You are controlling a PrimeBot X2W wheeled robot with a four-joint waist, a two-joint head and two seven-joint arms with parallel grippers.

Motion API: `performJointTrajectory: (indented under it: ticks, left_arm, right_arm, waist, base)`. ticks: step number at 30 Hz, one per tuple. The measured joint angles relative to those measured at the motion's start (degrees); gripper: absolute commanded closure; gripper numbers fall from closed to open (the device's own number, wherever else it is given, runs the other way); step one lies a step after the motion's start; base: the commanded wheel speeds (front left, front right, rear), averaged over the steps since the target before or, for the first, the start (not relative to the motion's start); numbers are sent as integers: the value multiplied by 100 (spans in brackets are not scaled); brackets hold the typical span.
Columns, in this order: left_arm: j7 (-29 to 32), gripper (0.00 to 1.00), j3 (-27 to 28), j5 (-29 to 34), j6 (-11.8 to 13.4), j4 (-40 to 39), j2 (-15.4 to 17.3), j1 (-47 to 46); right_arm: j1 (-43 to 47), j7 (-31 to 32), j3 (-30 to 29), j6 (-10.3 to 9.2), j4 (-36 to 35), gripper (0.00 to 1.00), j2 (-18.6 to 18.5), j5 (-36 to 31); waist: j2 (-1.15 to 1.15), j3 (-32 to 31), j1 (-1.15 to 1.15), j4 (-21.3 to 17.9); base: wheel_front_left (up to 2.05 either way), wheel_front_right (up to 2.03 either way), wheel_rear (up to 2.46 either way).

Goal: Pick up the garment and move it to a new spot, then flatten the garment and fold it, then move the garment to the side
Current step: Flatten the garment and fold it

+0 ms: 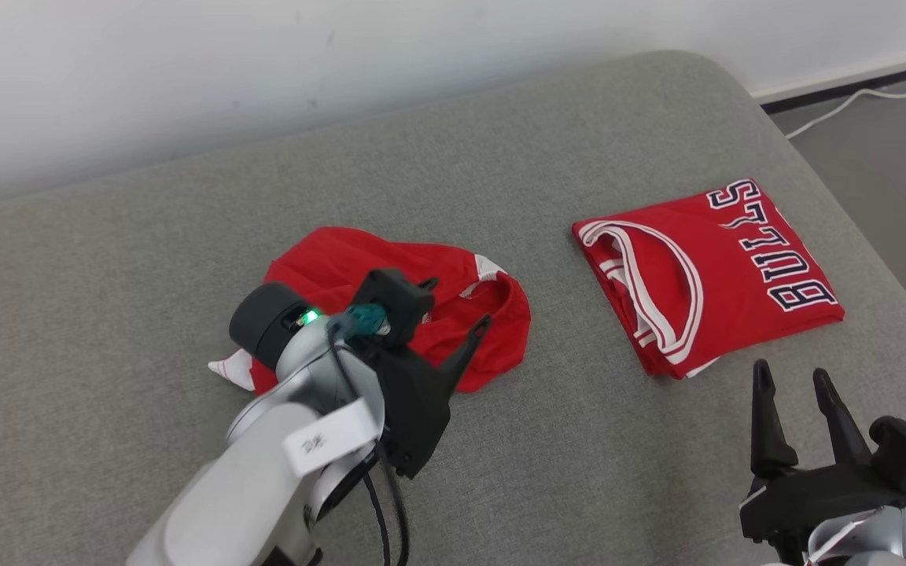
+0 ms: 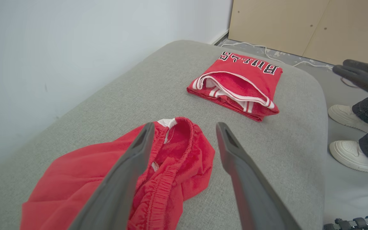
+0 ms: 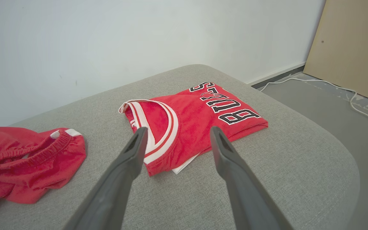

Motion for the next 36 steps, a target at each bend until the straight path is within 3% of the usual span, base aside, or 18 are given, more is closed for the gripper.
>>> performJointTrajectory:
  ticks: [9,28,29,30,31,32,36]
  left_arm:
    - [602,0,-411,70,-97,1296,-94,-737]
    - [1131,0,-1315,87,-104,2523,-304,-1639]
    - [1158,7,-1332,70,-104,2607,-308,-1639]
    - [1199,20,-1355,47,-104,2681,-313,-1639]
    - [1222,42,-1386,35,-104,2740,-314,-1639]
    - [1247,50,-1424,25,-104,2795,-316,-1639]
    - [1252,51,-1564,-69,-104,2917,-346,-1646]
  right_arm:
    - [-136,-58,64,0,65,0,18,69]
    - [-402,-204,309,-4,350,0,70,109]
    - [-431,-208,326,-4,370,0,73,109]
    - [-458,-208,333,-4,392,0,71,110]
    - [-474,-209,339,-4,401,0,71,114]
    - [-478,-210,349,-4,410,0,71,132]
    - [-456,-271,327,-4,436,0,73,158]
  waist:
    - [0,277,0,-140]
    - [0,344,0,-181]
    - [0,339,0,-198]
    - [0,334,-1,-216]
    - [0,329,0,-236]
    - [0,324,-1,-256]
    - [0,317,-1,-336]
  base:
    - [0,0,0]
    - [0,0,0]
    - [0,0,0]
    - [0,0,0]
    - [0,0,0]
    - [0,0,0]
    - [0,0,0]
